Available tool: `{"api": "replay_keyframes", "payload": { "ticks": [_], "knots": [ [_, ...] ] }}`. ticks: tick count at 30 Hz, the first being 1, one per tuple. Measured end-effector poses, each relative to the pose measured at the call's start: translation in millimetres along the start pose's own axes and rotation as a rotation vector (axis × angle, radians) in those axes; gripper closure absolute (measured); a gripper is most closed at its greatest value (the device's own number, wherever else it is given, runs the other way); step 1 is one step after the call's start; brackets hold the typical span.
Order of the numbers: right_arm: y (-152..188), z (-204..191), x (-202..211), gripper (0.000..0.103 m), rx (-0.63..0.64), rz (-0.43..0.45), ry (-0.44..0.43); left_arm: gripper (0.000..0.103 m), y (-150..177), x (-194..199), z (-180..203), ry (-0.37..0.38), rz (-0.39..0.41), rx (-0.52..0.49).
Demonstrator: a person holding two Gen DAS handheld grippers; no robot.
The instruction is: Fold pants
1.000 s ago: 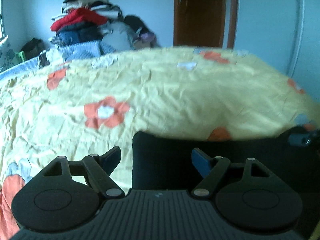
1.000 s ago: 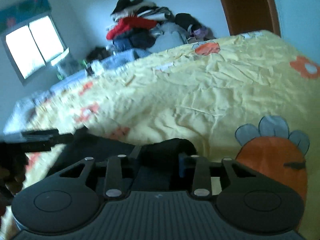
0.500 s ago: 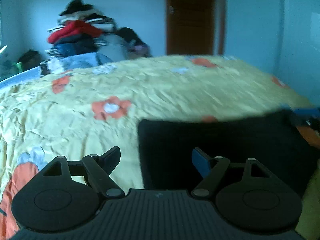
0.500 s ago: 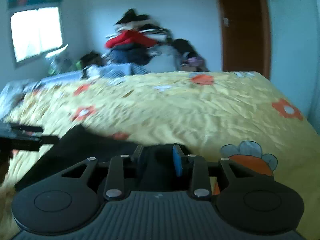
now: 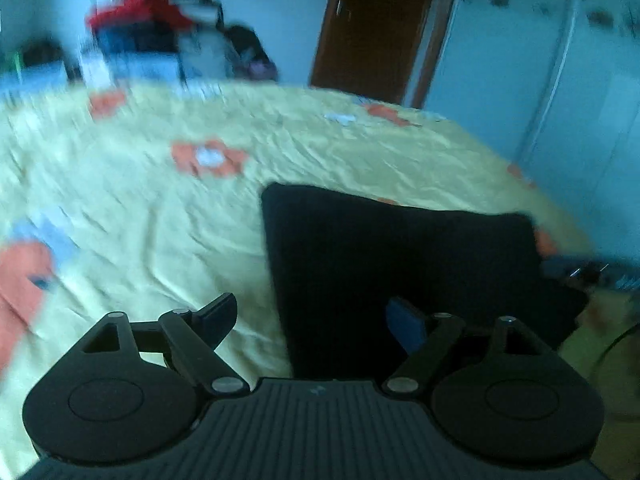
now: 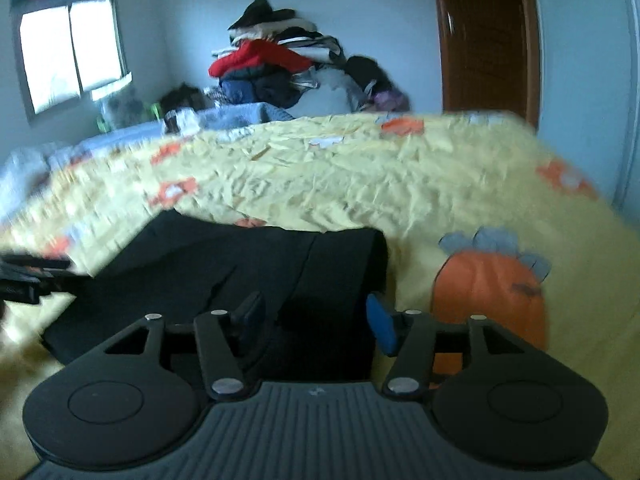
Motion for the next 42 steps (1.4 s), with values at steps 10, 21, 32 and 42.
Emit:
{"api": "replay_keyframes", "payload": {
  "ticks": [10,21,32,42],
  "knots": [
    [16.3,30.3,-17.9,0.037,-0.195,-0.044,-0.16,0.016,5.7,-21.4,-1.8,0.131,-0.105,0.072],
    [7.1,-3.5,-33.9,0.012,-0.057,-0.04,-0.209,0.0,14.4,-37.1,18.6,0.113,-0.016,-0.041],
    [13.2,-26.1,-35.8,0.0,0.056,-0.003,-0.08,0.0,22.6,-35.6,18.7,0.093,0.035,-0.101],
    [13.7,-29.7,-37.9,0.0,0.082,-0.014,-0.058,0.0,24.9,-36.6,21.2,0.076,0.035,-0.123]
  ]
}}
Point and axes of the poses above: each gripper's, at about its wrist camera, not at the fingertips, and x roughly against the way its jaws point, z to its right, y to its underside, the point moved 8 cm from there along -x, roughly the way its jaws point, and after that the axes turned 15 degrees about x, right-handed, at the moved point
